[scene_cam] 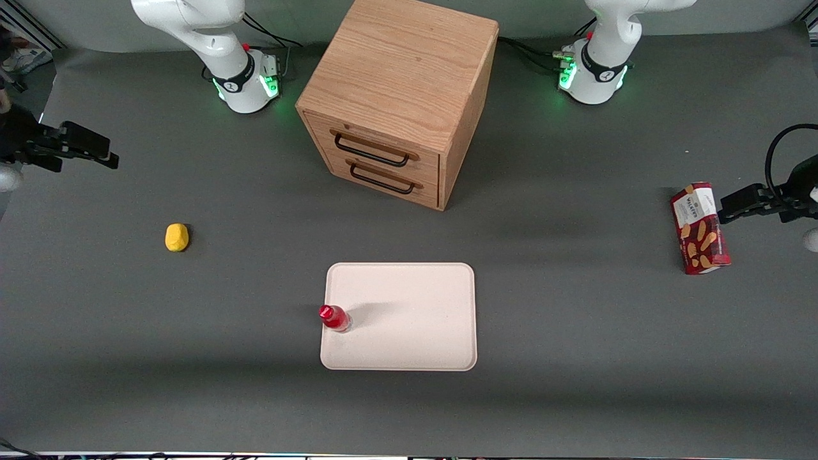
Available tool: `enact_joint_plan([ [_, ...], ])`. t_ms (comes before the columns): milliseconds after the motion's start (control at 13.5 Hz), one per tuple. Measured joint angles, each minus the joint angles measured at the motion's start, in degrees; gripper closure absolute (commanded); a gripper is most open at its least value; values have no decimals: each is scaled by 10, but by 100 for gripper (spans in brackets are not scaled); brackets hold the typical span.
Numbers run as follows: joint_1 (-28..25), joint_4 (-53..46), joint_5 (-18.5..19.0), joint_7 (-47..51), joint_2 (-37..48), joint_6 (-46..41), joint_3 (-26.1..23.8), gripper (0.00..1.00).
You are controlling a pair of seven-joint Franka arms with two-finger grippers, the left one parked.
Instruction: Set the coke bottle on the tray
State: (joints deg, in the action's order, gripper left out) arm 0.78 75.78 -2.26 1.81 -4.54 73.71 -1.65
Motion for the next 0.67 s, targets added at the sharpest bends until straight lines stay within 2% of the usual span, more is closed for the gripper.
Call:
enact_joint_plan([
  [371,-21,99,0,-34,52,59,67,0],
  [668,-35,143,0,-34,55,118,74,0],
])
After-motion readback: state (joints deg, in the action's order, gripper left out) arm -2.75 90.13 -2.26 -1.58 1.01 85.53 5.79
